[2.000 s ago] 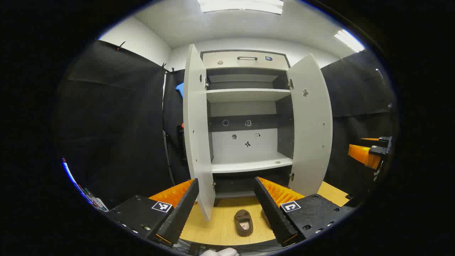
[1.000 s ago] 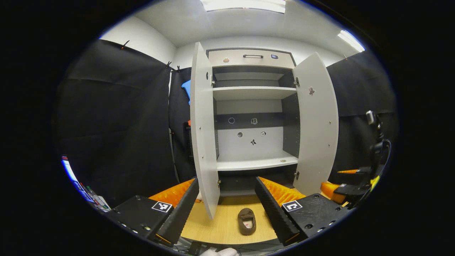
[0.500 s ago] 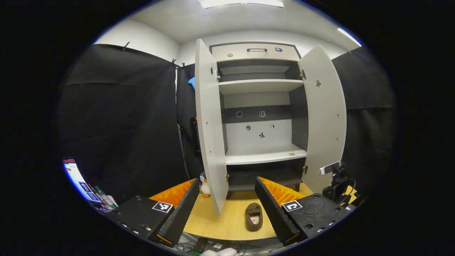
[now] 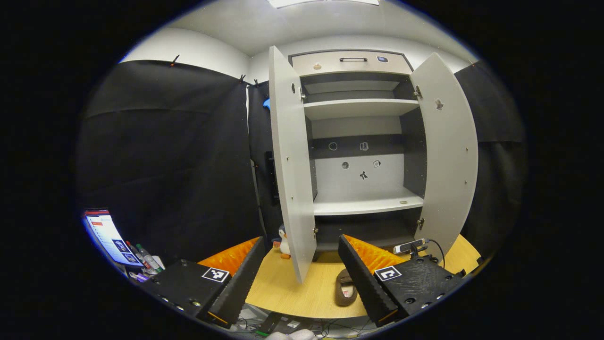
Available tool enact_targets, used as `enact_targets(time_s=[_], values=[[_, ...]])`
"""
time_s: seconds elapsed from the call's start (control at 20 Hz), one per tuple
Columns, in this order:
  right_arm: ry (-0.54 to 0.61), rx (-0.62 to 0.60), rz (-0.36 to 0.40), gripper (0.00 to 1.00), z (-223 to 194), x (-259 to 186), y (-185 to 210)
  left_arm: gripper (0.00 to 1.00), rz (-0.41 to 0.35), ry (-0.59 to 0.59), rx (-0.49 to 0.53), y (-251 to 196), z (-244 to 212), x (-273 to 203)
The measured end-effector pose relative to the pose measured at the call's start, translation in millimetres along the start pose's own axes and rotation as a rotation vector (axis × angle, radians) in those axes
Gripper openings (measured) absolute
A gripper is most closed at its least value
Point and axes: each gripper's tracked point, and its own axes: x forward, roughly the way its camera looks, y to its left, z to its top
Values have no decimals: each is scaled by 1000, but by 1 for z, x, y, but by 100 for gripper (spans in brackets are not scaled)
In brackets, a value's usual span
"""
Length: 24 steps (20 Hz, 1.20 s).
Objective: Grab one shoe with the right hand and put it into the shoe cabinet, grab the other shoe with the left hand and put it into the shoe cabinet; then close the right door with the right hand and the left door with the left hand.
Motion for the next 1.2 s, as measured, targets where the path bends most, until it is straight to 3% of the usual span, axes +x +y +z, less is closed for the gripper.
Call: enact_targets(time_s=[0.45, 0.55, 0.65, 0.7, 0.75, 0.8, 0.9, 1.2], values=[[29, 19, 0, 89, 18, 68, -4, 96, 45, 21, -11, -3, 1, 14], [20, 22, -21, 83, 20, 79, -10, 96, 48, 22, -10, -5, 2, 17], [13, 19, -41, 69, 23, 83, -16, 95, 44, 26, -11, -9, 2, 19], [16, 17, -51, 54, 23, 84, -21, 96, 40, 25, -9, -11, 1, 19], [15, 32, -49, 48, 26, 82, -24, 96, 36, 22, -6, -13, 1, 19], [29, 48, -34, 21, 28, 83, -21, 96, 31, 20, -5, -15, 2, 18], [41, 61, -13, 10, 28, 77, -20, 96, 17, 10, -4, -20, 3, 16], [-30, 49, 17, 8, 60, 35, -19, 96, -22, -14, -2, -30, 8, 7]])
